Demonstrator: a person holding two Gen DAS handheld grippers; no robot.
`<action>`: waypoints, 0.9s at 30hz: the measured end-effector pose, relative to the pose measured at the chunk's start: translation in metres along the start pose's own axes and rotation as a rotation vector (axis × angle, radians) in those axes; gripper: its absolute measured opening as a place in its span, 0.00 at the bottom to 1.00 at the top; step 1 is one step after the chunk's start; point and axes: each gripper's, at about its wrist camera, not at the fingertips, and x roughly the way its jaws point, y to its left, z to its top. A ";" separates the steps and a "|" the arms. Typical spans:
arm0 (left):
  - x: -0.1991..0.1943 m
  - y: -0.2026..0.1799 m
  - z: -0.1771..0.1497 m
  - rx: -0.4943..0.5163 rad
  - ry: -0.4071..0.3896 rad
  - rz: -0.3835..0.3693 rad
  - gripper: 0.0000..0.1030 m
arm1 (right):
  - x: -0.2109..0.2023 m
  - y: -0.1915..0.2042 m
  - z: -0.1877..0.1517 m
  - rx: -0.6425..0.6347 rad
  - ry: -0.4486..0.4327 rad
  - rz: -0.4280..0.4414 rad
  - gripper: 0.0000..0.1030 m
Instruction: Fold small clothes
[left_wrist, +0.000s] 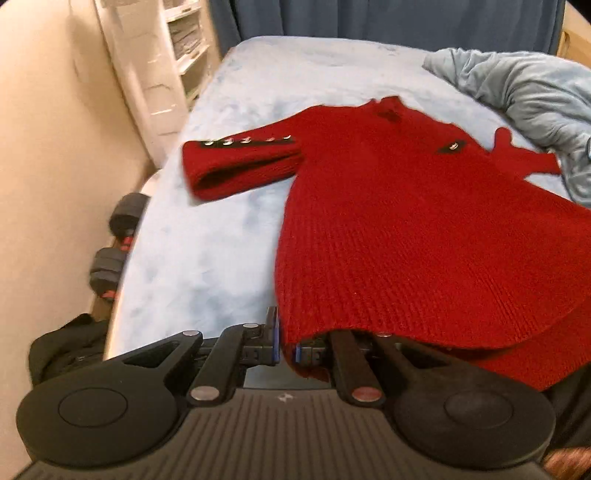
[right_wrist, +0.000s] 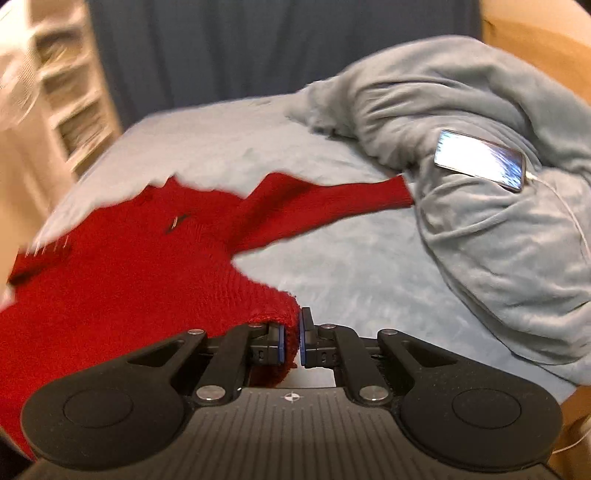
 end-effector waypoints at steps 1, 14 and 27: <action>0.007 0.008 -0.009 -0.011 0.023 0.008 0.07 | 0.006 0.008 -0.013 -0.028 0.052 -0.007 0.06; 0.060 0.021 -0.047 -0.016 0.103 -0.006 0.12 | 0.036 0.051 -0.058 -0.121 0.234 -0.042 0.06; 0.020 0.053 -0.043 -0.149 -0.154 0.056 1.00 | 0.027 0.008 0.010 0.128 0.152 0.084 0.68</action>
